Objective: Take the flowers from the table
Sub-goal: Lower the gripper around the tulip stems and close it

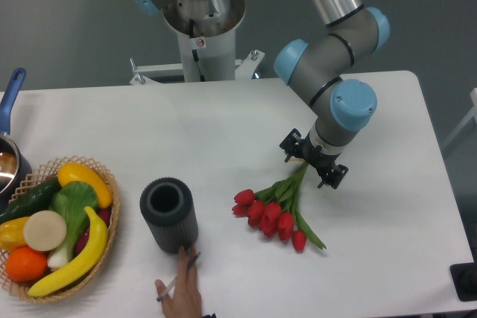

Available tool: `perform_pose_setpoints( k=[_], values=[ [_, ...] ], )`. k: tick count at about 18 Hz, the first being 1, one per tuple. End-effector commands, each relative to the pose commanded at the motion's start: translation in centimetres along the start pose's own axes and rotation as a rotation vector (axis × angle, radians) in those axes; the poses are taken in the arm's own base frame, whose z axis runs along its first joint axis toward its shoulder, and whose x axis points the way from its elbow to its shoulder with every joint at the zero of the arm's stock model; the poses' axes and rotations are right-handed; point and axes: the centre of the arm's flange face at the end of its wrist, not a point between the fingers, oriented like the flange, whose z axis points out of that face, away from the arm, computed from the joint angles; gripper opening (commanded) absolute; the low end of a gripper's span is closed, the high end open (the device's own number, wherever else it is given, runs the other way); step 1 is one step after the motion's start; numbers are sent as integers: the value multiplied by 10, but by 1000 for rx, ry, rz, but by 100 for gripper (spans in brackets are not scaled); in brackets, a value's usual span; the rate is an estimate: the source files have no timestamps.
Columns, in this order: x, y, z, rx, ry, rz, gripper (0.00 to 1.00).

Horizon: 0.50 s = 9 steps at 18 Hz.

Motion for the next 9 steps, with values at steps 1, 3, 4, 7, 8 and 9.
perform_pose_setpoints(
  k=[1,3,4,7,8,9],
  values=[
    [1,0,2,-1,3,0,100],
    [3,1,5,-2,7,-1,100],
    [3,1,5,-2,9,-1,100],
    [5,1,6,-3,12,0,100],
    [6,1,7,-3,15,0,100],
    [7,0,8,-3,15,1,100]
  ],
)
